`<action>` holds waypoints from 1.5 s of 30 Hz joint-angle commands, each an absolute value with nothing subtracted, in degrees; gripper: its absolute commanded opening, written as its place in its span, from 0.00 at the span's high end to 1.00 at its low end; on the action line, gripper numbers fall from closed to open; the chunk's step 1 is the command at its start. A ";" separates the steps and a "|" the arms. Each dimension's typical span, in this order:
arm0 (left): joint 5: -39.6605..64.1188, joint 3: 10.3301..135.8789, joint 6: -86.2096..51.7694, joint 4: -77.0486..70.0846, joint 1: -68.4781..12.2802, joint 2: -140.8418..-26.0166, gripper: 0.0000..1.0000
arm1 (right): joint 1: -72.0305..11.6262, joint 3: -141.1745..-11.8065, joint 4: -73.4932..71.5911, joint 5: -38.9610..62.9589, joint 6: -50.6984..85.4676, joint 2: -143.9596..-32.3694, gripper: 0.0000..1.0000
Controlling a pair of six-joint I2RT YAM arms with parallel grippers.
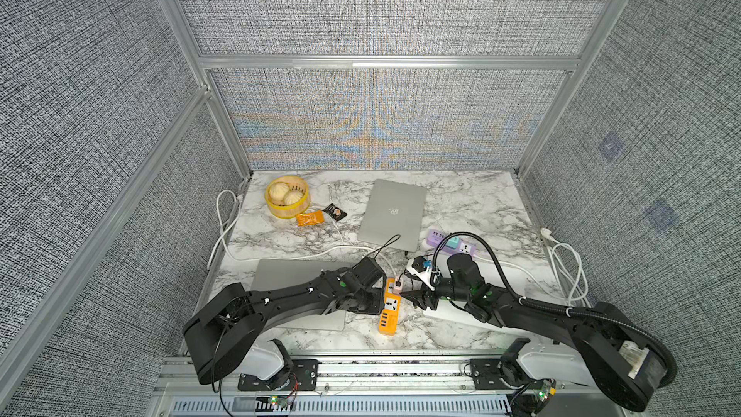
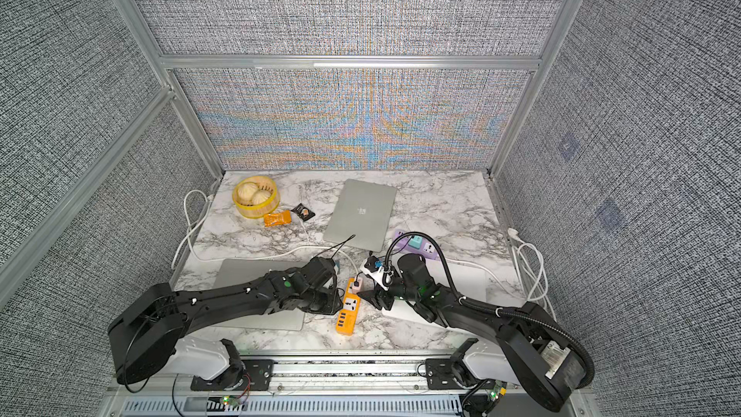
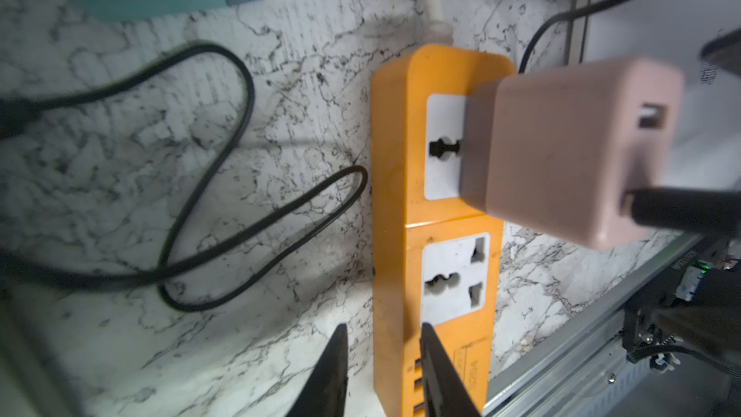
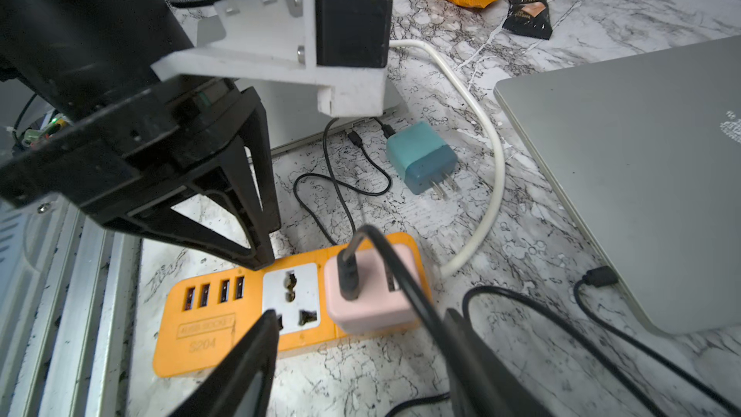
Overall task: Unplug the laptop charger
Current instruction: Remove the plug from the socket.
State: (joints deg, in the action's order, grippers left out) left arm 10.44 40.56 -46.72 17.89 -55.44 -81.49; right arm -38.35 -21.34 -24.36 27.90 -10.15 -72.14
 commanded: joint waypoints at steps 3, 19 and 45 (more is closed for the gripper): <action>10.03 40.66 -46.14 18.10 -55.39 -80.87 0.69 | -38.09 -22.56 -28.48 30.68 -9.12 -75.34 0.34; 10.03 40.52 -46.32 18.28 -55.20 -81.12 0.69 | -37.52 -24.92 -31.70 33.60 -9.19 -81.81 0.37; 10.90 42.16 -46.04 18.97 -55.06 -83.91 0.69 | -39.60 -25.46 -28.12 29.62 -14.49 -82.68 0.53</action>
State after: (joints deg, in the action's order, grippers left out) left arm 10.70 41.76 -46.74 18.00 -55.09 -83.77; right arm -39.31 -25.12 -28.84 29.82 -13.61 -82.72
